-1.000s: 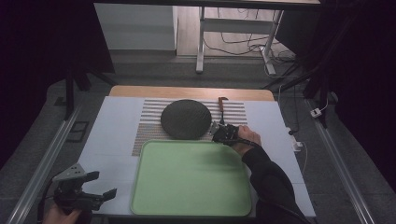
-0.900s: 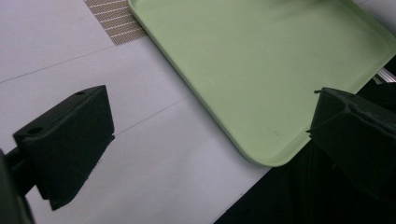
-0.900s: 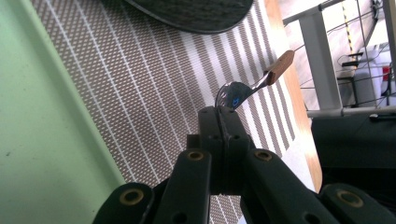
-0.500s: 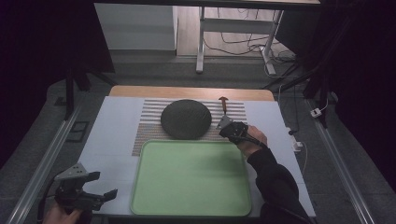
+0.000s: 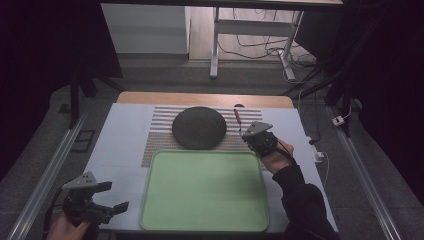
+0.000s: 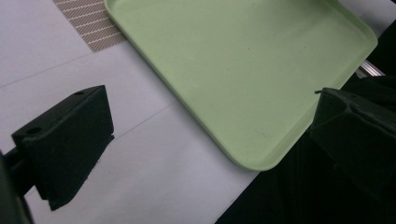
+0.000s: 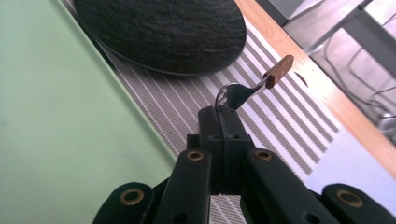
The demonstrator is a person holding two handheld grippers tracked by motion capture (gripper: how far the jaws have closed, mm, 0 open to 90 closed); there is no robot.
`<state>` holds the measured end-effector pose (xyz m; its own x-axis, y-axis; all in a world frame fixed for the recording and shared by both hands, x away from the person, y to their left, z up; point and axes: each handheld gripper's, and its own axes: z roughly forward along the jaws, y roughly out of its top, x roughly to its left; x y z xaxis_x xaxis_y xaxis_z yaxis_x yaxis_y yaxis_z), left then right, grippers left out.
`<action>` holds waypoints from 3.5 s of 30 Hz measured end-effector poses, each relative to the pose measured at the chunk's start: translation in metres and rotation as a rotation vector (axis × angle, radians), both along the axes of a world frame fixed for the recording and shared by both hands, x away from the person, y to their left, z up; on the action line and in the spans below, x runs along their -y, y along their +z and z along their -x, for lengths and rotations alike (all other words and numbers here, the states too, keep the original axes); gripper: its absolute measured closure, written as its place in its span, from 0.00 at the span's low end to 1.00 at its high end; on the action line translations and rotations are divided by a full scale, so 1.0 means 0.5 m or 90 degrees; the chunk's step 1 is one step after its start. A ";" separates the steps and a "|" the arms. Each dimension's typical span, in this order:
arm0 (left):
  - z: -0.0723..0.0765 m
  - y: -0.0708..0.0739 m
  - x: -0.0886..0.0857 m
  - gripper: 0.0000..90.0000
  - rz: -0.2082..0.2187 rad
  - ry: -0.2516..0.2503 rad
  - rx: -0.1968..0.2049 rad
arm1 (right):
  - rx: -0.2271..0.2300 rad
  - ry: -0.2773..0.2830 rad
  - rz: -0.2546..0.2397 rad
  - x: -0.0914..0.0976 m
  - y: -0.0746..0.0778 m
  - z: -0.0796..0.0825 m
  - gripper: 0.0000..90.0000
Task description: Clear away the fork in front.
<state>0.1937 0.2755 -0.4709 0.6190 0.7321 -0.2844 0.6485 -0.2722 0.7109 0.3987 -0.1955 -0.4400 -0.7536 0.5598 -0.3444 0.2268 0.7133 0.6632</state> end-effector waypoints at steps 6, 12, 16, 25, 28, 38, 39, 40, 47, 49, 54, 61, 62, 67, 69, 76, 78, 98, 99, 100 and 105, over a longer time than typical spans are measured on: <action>-0.017 0.002 0.018 0.00 -0.001 -0.033 -0.002 | -0.041 0.005 -0.088 0.028 0.016 0.018 1.00; -0.037 0.009 0.038 0.00 0.007 -0.058 0.011 | -0.062 0.021 -0.144 0.046 0.024 0.038 1.00; -0.052 0.013 0.049 0.00 0.008 -0.078 0.024 | -0.075 0.035 -0.172 0.056 0.032 0.055 1.00; -0.084 0.027 0.076 0.00 0.002 -0.103 0.041 | -0.101 0.079 -0.222 0.064 0.043 0.097 1.00; -0.101 0.029 0.089 0.00 -0.003 -0.115 0.034 | -0.111 0.090 -0.226 0.062 0.044 0.110 1.00; -0.136 0.035 0.118 0.00 -0.005 -0.142 0.045 | -0.142 0.142 -0.244 0.051 0.049 0.153 1.00; -0.140 0.036 0.121 0.00 -0.005 -0.145 0.045 | -0.146 0.148 -0.246 0.050 0.049 0.156 1.00; -0.144 0.037 0.125 0.00 -0.004 -0.148 0.046 | -0.150 0.154 -0.250 0.050 0.049 0.160 1.00; -0.171 0.039 0.158 0.00 -0.001 -0.170 0.042 | -0.176 0.194 -0.277 0.044 0.041 0.183 1.00; -0.178 0.039 0.169 0.00 -0.003 -0.180 0.043 | -0.179 0.199 -0.274 0.042 0.040 0.186 1.00; -0.190 0.040 0.194 0.00 -0.026 -0.206 0.057 | -0.198 0.234 -0.280 0.031 0.036 0.205 1.00; -0.202 0.037 0.220 0.00 -0.046 -0.231 0.064 | -0.220 0.266 -0.296 0.025 0.030 0.224 1.00; -0.203 0.037 0.223 0.00 -0.047 -0.236 0.064 | -0.224 0.279 -0.294 0.021 0.030 0.231 1.00; -0.211 0.034 0.240 0.00 -0.058 -0.253 0.065 | -0.238 0.312 -0.299 0.013 0.030 0.244 1.00; -0.214 0.034 0.245 0.01 -0.065 -0.266 0.071 | -0.241 0.322 -0.300 0.013 0.030 0.246 1.00; -0.223 0.030 0.278 0.01 -0.095 -0.347 0.086 | -0.254 0.361 -0.305 0.007 0.037 0.252 1.00; -0.224 0.030 0.284 0.01 -0.101 -0.357 0.088 | -0.257 0.366 -0.305 0.006 0.038 0.253 1.00; -0.210 0.034 0.321 0.55 -0.168 -0.545 0.130 | -0.280 0.457 -0.266 -0.008 0.046 0.266 1.00; -0.210 0.034 0.321 0.58 -0.168 -0.545 0.130 | -0.280 0.457 -0.266 -0.008 0.046 0.266 1.00; -0.206 0.032 0.325 0.61 -0.179 -0.558 0.130 | -0.280 0.463 -0.262 -0.009 0.046 0.266 1.00; -0.199 0.032 0.330 0.75 -0.186 -0.592 0.138 | -0.282 0.473 -0.254 -0.012 0.045 0.266 1.00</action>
<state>0.2931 0.1104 -0.4551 0.9988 -0.0467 0.0169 -0.0472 -0.7885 0.6132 0.2659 -0.1896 -0.4174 -0.9802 -0.0999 0.1711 0.0961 0.5152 0.8516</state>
